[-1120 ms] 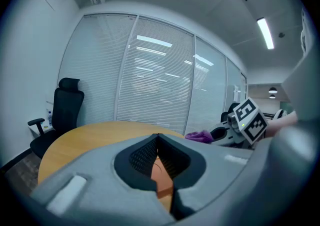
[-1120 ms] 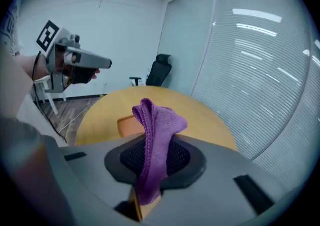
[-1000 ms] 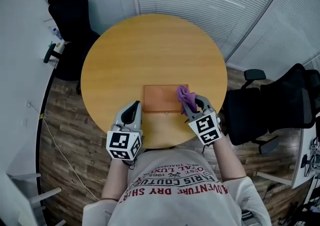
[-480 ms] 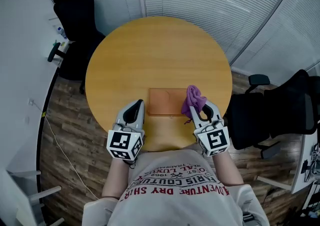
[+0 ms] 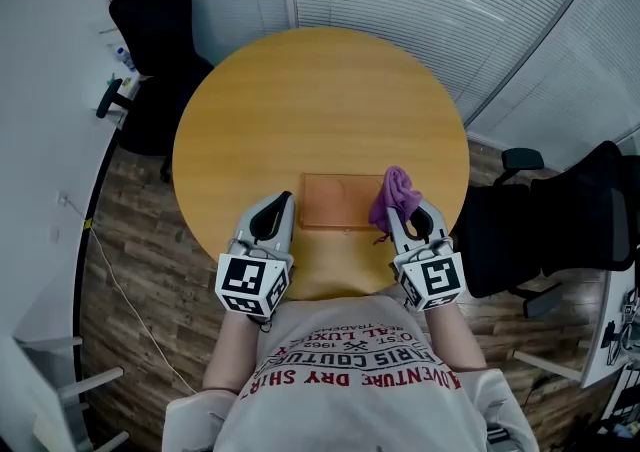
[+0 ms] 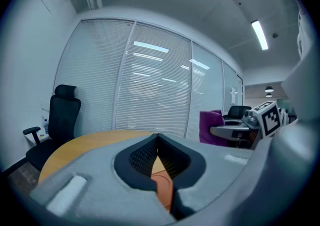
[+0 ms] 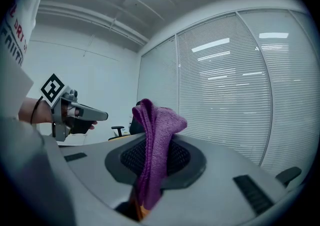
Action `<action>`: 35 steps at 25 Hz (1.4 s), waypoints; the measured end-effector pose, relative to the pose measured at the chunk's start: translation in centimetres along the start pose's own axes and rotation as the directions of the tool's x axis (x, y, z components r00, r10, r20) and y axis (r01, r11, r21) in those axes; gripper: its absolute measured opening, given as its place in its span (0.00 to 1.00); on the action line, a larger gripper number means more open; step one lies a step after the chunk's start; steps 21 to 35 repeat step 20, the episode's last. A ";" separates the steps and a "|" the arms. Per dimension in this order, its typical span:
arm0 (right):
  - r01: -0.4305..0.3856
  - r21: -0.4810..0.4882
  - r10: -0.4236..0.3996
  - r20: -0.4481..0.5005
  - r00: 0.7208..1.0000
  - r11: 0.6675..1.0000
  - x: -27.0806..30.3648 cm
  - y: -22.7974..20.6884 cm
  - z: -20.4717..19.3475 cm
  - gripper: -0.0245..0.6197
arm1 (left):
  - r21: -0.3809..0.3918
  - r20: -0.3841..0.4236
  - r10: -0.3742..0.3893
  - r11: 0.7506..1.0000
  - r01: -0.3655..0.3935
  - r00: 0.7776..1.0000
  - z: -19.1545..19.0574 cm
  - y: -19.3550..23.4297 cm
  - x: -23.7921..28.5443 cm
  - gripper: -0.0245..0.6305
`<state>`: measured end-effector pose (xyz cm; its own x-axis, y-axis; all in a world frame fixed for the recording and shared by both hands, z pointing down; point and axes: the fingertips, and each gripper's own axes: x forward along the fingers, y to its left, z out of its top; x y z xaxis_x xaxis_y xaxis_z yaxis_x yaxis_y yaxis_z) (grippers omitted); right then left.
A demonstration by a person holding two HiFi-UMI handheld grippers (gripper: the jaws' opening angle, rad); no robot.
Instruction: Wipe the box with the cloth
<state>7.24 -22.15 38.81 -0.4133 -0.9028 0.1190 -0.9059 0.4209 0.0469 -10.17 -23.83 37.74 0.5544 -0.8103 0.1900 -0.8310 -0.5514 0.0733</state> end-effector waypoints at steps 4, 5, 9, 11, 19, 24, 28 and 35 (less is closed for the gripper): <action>-0.012 0.011 0.012 -0.016 1.000 1.000 0.3 0.1 -0.4 0.15 | 0.001 0.000 0.008 1.000 -0.008 1.000 0.1 0.6 0.3 0.05; -0.013 0.013 0.013 -0.021 1.000 1.000 0.3 0.1 -0.5 0.15 | 0.001 -0.001 0.008 1.000 -0.008 1.000 0.1 0.6 0.3 0.05; -0.009 0.017 0.010 -0.037 0.999 1.000 0.5 0.0 -0.8 0.15 | 0.006 -0.004 0.001 1.000 -0.001 1.000 0.1 0.5 0.5 0.05; -0.007 0.011 0.007 -0.039 0.999 1.000 0.6 0.0 -0.6 0.15 | 0.011 -0.005 -0.001 1.000 0.001 1.000 0.1 0.6 0.5 0.05; -0.006 0.020 0.007 -0.039 0.999 1.000 0.4 -0.4 -0.5 0.15 | 0.018 -0.009 0.005 1.000 -0.005 1.000 0.1 0.3 0.9 0.05; -0.005 0.023 0.006 -0.038 0.999 1.000 0.4 -0.4 -0.5 0.15 | 0.018 -0.011 0.007 1.000 -0.007 1.000 0.1 0.3 0.9 0.05; -0.005 0.023 0.006 -0.038 0.999 1.000 0.4 -0.4 -0.5 0.15 | 0.018 -0.011 0.007 1.000 -0.007 1.000 0.1 0.3 0.9 0.05; -0.005 0.023 0.006 -0.038 0.999 1.000 0.4 -0.4 -0.5 0.15 | 0.018 -0.011 0.007 1.000 -0.007 1.000 0.1 0.3 0.9 0.05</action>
